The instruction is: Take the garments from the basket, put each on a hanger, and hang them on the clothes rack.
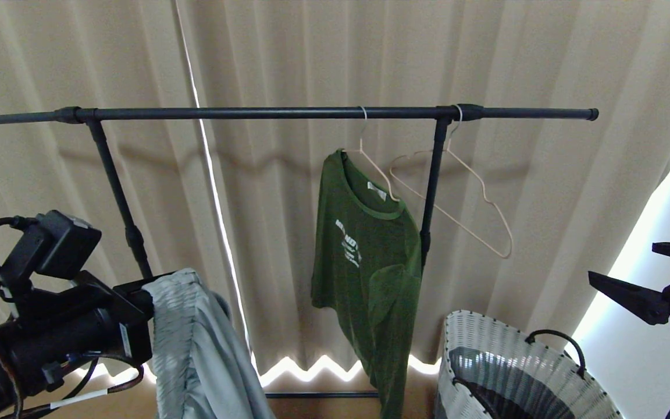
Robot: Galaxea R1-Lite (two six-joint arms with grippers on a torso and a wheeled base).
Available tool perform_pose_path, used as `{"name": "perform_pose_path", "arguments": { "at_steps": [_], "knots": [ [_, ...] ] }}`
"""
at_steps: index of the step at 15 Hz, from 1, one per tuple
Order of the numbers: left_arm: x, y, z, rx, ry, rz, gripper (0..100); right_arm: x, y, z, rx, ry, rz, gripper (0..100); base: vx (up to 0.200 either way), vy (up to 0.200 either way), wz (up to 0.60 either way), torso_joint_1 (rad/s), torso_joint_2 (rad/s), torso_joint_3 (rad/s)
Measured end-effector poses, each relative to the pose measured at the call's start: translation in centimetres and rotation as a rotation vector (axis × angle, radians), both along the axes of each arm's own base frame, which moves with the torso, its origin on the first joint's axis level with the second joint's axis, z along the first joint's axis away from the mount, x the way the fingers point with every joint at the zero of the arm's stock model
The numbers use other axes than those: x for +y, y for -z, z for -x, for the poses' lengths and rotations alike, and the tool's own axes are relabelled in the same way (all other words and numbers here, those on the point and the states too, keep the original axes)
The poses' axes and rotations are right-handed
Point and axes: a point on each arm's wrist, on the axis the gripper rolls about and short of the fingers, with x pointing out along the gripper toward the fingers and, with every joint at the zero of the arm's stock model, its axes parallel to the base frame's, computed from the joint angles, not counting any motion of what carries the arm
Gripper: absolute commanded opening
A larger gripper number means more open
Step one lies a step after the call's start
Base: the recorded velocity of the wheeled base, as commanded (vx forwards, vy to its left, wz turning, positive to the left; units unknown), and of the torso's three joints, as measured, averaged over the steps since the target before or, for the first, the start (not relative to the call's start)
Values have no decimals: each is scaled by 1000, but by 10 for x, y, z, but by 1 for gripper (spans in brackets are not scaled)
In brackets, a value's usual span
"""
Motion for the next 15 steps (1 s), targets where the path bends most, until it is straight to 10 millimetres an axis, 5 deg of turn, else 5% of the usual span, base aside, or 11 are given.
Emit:
{"name": "perform_pose_path", "arguments": {
  "at_steps": [9, 15],
  "knots": [
    [1, 0, 6, -10, 3, -1, 0, 0, -2, 0, -5, 0, 0, 100, 200, 0, 0, 8, 3, 0],
    [3, 5, 11, -21, 14, -47, 0, 7, -28, -5, 21, -44, -5, 100, 0, 0, 0, 0, 0, 0]
  ]
}}
